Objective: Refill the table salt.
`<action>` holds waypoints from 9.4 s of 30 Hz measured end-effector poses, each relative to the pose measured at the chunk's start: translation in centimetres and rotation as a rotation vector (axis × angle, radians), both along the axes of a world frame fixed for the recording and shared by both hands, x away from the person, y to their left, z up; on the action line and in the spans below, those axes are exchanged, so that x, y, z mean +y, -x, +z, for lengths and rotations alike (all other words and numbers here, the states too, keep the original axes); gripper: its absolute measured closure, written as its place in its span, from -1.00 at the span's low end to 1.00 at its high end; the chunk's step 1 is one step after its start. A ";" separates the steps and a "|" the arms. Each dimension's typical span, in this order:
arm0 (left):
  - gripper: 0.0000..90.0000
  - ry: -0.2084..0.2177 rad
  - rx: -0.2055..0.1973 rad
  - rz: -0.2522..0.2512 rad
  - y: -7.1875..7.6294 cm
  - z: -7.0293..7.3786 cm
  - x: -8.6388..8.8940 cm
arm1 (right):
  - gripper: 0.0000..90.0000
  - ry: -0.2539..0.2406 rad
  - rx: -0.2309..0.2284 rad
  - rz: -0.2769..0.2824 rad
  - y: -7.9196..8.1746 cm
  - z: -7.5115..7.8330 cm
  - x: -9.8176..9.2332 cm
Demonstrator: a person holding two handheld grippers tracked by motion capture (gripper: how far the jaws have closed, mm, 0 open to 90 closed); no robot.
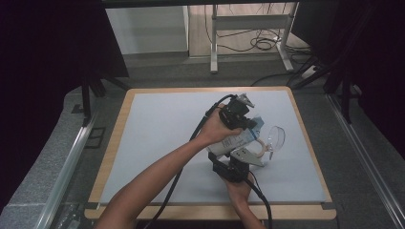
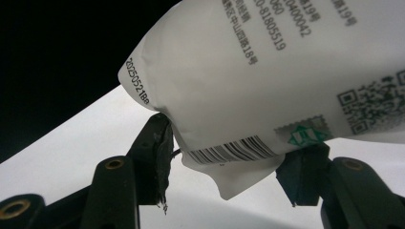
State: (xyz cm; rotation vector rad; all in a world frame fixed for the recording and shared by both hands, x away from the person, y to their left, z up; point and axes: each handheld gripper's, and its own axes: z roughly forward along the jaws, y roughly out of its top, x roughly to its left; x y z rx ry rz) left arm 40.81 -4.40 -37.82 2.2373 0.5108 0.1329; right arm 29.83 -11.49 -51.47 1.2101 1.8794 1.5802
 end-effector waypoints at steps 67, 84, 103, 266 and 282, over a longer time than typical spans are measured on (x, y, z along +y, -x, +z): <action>1.00 -0.085 -0.004 -0.010 0.4 0.1 -1.5 | 0.03 -0.086 -0.016 0.019 -0.5 1.1 0.5; 1.00 -0.095 -0.009 -0.023 0.5 0.2 -2.0 | 0.03 -0.090 -0.030 0.010 -0.4 1.4 0.4; 1.00 -0.115 -0.009 -0.037 0.7 0.2 -2.4 | 0.04 -0.123 -0.031 0.002 -0.4 1.9 0.5; 1.00 -0.164 -0.009 -0.044 0.3 0.3 -2.9 | 0.12 -0.135 -0.068 -0.014 -0.8 2.5 0.8; 1.00 -0.173 -0.010 -0.043 0.3 0.3 -3.1 | 0.12 -0.141 -0.069 -0.017 -0.8 2.6 0.8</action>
